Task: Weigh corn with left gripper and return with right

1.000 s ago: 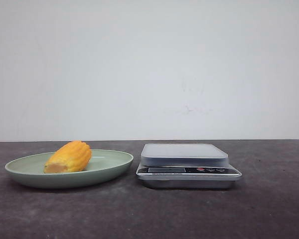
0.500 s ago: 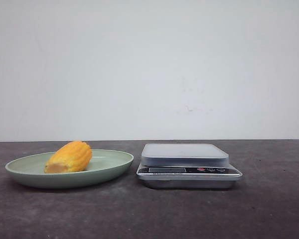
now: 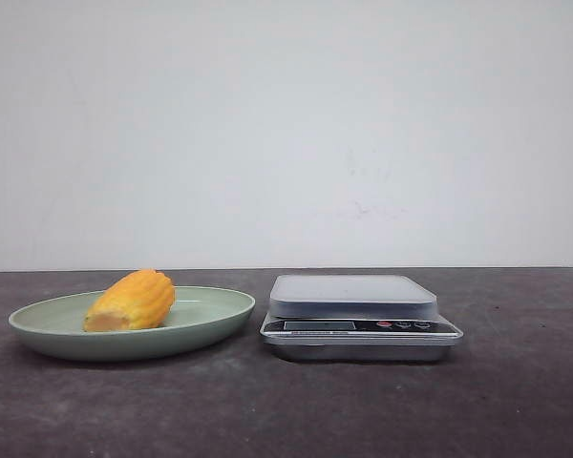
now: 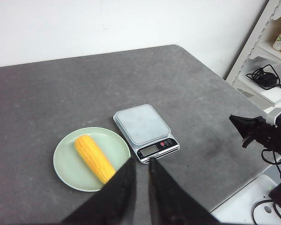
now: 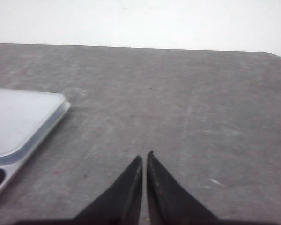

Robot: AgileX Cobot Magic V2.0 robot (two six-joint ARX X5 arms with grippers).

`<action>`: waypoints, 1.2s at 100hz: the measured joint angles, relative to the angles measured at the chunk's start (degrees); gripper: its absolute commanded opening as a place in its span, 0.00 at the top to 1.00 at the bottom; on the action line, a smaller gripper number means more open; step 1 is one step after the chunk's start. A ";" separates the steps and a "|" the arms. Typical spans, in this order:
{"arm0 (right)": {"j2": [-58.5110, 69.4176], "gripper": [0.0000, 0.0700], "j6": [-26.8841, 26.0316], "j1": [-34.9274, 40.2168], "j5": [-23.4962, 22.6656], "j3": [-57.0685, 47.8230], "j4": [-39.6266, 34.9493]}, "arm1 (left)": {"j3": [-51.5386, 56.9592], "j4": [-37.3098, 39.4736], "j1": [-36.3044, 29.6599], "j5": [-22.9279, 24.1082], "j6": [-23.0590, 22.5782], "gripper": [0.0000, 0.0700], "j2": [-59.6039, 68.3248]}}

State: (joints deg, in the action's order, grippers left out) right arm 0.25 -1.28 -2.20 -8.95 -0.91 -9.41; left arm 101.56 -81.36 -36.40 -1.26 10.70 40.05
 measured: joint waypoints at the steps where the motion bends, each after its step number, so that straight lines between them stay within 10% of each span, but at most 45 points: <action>1: 0.00 0.99 0.00 -0.13 0.02 0.00 0.00 | 0.00 0.00 0.00 0.00 0.00 0.98 0.00; 55: 0.00 0.99 0.00 -0.15 0.00 0.00 0.00 | 0.00 0.00 0.55 0.00 0.00 0.98 0.00; 87: 0.00 0.99 0.00 -0.15 0.00 0.00 0.00 | -1.03 0.20 14.03 -0.09 -0.48 0.98 -1.22; 120: 0.00 0.99 0.00 -0.15 -0.02 0.00 0.00 | -25.64 31.19 29.14 -16.79 -0.11 0.98 -4.90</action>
State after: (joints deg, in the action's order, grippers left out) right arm 0.25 -1.28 -2.35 -8.97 -0.91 -9.41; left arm 75.92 -50.17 -7.27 -18.04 10.59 35.16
